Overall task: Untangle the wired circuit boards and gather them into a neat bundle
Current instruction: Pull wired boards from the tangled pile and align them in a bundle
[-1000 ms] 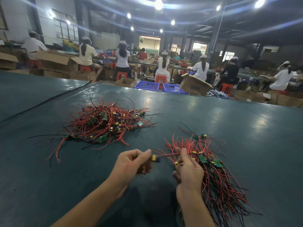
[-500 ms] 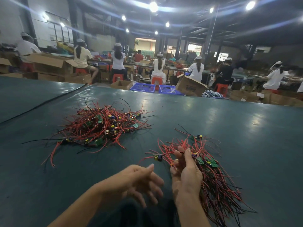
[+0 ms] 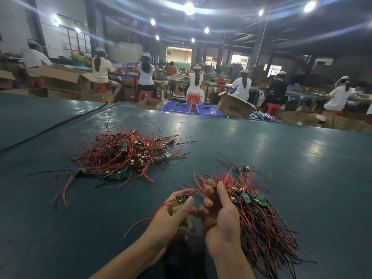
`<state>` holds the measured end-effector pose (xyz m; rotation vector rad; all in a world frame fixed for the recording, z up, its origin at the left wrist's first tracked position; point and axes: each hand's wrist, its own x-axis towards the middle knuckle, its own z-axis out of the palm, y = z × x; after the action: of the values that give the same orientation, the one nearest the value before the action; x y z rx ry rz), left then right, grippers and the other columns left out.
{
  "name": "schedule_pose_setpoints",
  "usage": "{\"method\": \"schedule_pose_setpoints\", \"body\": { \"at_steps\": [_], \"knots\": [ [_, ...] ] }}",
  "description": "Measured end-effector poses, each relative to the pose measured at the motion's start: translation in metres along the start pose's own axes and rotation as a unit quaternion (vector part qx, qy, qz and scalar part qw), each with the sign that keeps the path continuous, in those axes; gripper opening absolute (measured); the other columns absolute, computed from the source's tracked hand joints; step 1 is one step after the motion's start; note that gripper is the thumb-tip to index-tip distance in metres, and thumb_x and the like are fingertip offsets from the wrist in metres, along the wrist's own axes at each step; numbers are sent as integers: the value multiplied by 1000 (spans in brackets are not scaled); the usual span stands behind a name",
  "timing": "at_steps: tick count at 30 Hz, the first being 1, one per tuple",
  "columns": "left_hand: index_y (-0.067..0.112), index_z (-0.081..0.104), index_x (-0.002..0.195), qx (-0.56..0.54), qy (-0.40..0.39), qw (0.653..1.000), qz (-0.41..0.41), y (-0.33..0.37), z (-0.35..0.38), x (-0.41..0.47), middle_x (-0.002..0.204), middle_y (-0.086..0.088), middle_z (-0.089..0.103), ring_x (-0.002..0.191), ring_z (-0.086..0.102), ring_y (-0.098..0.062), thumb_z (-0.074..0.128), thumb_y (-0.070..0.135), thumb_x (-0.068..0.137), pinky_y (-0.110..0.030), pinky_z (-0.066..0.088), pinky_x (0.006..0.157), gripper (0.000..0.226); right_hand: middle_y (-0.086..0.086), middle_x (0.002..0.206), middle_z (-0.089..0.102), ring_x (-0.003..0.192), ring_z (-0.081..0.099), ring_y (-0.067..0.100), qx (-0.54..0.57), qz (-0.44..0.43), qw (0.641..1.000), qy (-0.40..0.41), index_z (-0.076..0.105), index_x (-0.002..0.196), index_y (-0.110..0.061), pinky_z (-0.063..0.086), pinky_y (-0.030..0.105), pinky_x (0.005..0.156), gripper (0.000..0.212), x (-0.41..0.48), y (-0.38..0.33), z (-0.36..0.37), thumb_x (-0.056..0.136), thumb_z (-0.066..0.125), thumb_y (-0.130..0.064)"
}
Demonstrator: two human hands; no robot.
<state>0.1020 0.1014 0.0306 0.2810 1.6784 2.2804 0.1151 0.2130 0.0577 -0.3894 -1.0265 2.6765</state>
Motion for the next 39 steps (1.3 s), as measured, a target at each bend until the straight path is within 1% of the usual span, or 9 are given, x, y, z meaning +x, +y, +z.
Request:
{"method": "schedule_pose_setpoints", "body": {
  "at_steps": [8,11,14,17,20,23,30,35,39],
  "knots": [
    [14,71,76,105,75,985,115,3,-8,1,67,-3,67,53,59,-15,67,55,68,-23,46,46,42,-2,56,64,40,43,4,-181,-105,977,36,79,68,-19,38,17,39,27,1,16,0,90,65,-26],
    [24,73,82,125,75,982,119,3,-10,0,69,-5,70,55,61,-15,70,54,67,-24,47,49,33,3,66,73,59,66,9,-242,-129,962,-12,79,65,-22,53,19,57,30,-5,26,4,91,65,-21],
    [23,75,77,110,114,981,110,4,-12,2,69,-5,72,54,64,-11,72,50,68,-19,48,50,28,6,69,74,66,67,11,-278,-142,949,-39,79,68,-19,56,25,65,29,-7,32,5,92,63,-22],
    [16,73,63,93,140,980,106,6,-13,4,59,-5,68,48,60,-10,74,31,78,-16,44,46,21,1,59,67,59,58,12,-281,-121,952,-13,78,64,-20,51,31,61,31,-5,33,4,92,65,-26],
    [11,68,54,69,164,979,102,11,-17,7,50,-8,59,41,48,-12,69,15,85,-19,40,42,31,-6,51,51,42,35,5,-228,-99,966,66,78,65,-21,30,19,39,29,4,20,-2,91,66,-26],
    [10,66,53,73,156,980,101,15,-20,7,48,-8,57,39,47,-10,68,13,86,-20,42,43,33,-4,54,51,38,29,2,-154,-99,977,108,79,66,-18,22,17,34,29,14,7,-11,92,66,-22],
    [14,68,55,79,138,983,88,15,-18,5,52,-7,60,44,50,-13,67,17,87,-21,42,45,32,-7,52,52,38,31,3,-187,-121,972,79,78,68,-19,25,16,36,27,9,12,-9,90,66,-31],
    [16,68,54,111,123,982,87,16,-16,3,52,-7,60,48,54,-13,69,24,84,-20,43,48,31,-5,64,72,59,67,4,-321,-137,936,-45,77,65,-27,49,14,56,31,-7,33,3,93,63,-30],
    [13,68,55,113,109,985,75,19,-19,5,51,-8,58,45,50,-14,67,18,87,-21,41,47,32,-4,53,61,41,43,3,-258,-138,955,42,78,64,-23,36,21,45,31,4,23,-1,91,64,-27]
  ]
}}
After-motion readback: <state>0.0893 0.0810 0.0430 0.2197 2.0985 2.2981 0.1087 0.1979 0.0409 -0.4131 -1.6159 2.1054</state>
